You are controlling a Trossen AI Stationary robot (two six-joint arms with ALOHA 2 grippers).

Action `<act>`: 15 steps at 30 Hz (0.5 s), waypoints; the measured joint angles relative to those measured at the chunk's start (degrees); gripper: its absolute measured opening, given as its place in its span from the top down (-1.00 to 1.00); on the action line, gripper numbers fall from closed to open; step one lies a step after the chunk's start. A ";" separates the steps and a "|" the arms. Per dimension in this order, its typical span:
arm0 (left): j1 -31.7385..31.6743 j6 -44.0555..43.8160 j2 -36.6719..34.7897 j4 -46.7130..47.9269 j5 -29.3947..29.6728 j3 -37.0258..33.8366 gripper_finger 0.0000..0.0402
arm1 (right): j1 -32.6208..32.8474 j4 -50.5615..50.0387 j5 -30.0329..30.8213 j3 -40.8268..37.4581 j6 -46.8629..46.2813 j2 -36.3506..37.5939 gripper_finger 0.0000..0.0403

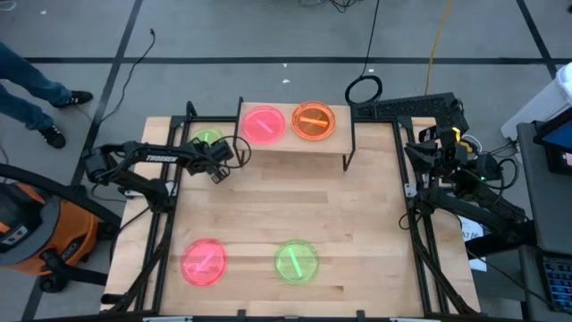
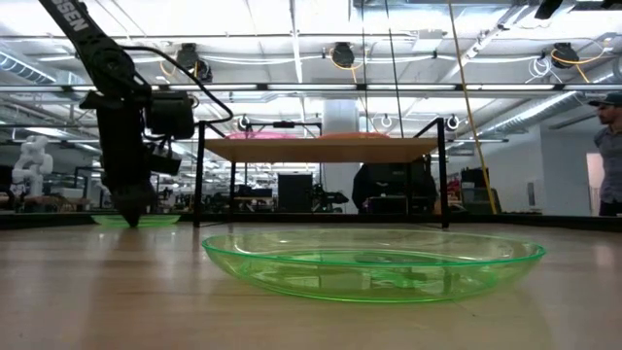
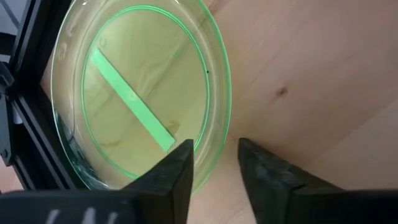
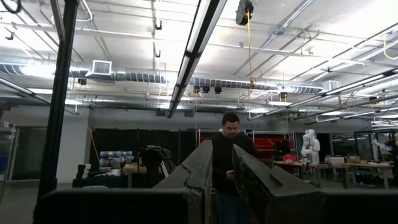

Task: Place and stack plates onto a shelf
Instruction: Stack the green plate on top of the pink plate on the shelf

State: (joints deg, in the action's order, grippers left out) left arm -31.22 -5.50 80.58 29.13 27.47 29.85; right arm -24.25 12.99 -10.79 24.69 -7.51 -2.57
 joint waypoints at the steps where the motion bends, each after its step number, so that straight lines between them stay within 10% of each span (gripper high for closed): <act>1: 0.00 0.00 0.00 0.08 0.01 -0.02 0.38 | 0.00 0.00 0.00 0.00 0.00 0.00 0.75; 15: 3.98 -5.23 0.13 4.94 0.41 -0.24 0.88 | 0.00 0.00 0.00 0.00 0.00 0.00 0.75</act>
State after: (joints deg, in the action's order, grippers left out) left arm -27.25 -10.73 80.71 34.07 27.88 29.61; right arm -24.25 12.99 -10.79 24.69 -7.51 -2.57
